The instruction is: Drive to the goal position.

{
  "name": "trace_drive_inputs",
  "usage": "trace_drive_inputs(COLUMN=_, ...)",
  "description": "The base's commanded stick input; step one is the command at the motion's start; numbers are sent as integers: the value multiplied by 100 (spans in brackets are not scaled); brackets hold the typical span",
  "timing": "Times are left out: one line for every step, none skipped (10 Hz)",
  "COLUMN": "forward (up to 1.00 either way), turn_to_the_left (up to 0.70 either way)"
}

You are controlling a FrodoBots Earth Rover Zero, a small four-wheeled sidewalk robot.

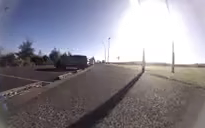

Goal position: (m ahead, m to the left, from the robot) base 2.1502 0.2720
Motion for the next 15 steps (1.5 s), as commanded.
trace_drive_inputs(forward=70, turn_to_the_left=0)
trace_drive_inputs(forward=70, turn_to_the_left=0)
trace_drive_inputs(forward=70, turn_to_the_left=0)
trace_drive_inputs(forward=70, turn_to_the_left=-10)
trace_drive_inputs(forward=70, turn_to_the_left=-22)
trace_drive_inputs(forward=70, turn_to_the_left=-34)
trace_drive_inputs(forward=70, turn_to_the_left=-35)
trace_drive_inputs(forward=70, turn_to_the_left=-35)
trace_drive_inputs(forward=70, turn_to_the_left=-17)
trace_drive_inputs(forward=70, turn_to_the_left=0)
trace_drive_inputs(forward=70, turn_to_the_left=0)
trace_drive_inputs(forward=70, turn_to_the_left=0)
trace_drive_inputs(forward=70, turn_to_the_left=0)
trace_drive_inputs(forward=70, turn_to_the_left=0)
trace_drive_inputs(forward=70, turn_to_the_left=0)
